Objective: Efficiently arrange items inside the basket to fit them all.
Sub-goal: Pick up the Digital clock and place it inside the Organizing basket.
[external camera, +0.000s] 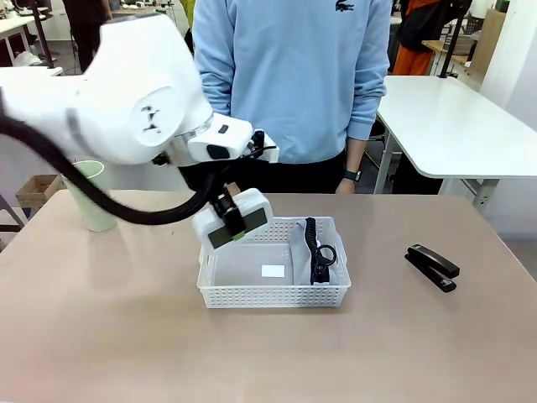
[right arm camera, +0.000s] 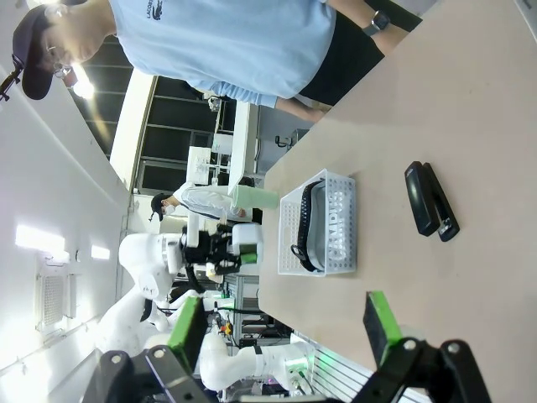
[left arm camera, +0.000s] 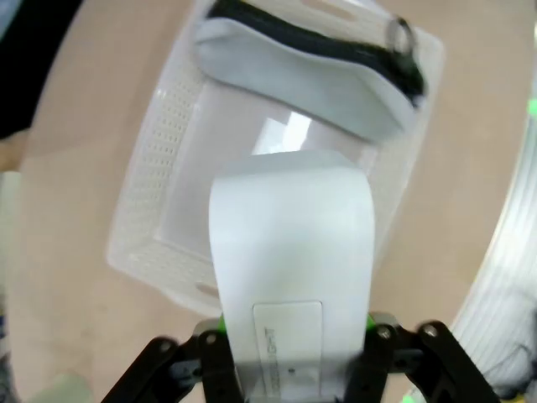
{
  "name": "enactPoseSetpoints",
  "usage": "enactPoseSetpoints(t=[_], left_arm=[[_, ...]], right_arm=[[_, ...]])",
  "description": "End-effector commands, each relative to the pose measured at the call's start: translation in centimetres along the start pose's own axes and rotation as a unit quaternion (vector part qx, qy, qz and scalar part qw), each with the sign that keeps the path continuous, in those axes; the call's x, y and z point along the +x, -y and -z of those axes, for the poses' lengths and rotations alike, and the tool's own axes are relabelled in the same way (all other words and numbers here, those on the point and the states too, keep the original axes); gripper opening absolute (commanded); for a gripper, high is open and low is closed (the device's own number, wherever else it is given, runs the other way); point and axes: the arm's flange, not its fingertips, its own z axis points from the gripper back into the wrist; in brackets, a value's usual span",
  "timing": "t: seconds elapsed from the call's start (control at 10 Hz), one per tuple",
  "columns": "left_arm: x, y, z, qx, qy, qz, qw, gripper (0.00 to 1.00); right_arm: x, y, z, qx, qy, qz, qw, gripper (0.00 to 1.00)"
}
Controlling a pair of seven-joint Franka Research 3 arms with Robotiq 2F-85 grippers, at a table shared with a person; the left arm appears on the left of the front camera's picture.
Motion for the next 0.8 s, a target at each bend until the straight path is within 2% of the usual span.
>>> enactPoseSetpoints(t=[0.0, 0.2, 0.7], left_arm=[[2.6, -2.3, 1.4, 0.003, -0.006, -0.042, 0.999, 0.51], [3.0, -3.5, 4.2, -0.003, -0.005, -0.06, 0.998, 0.51], [2.3, -4.1, 9.6, -0.028, -0.052, -0.077, 0.995, 0.51]], right_arm=[[0.3, -0.1, 0.0, 0.012, 0.007, -0.012, 1.0, 1.0], [0.3, -0.1, 0.0, 0.012, 0.007, -0.012, 1.0, 1.0], [0.3, -0.1, 0.0, 0.012, 0.007, -0.012, 1.0, 1.0]])
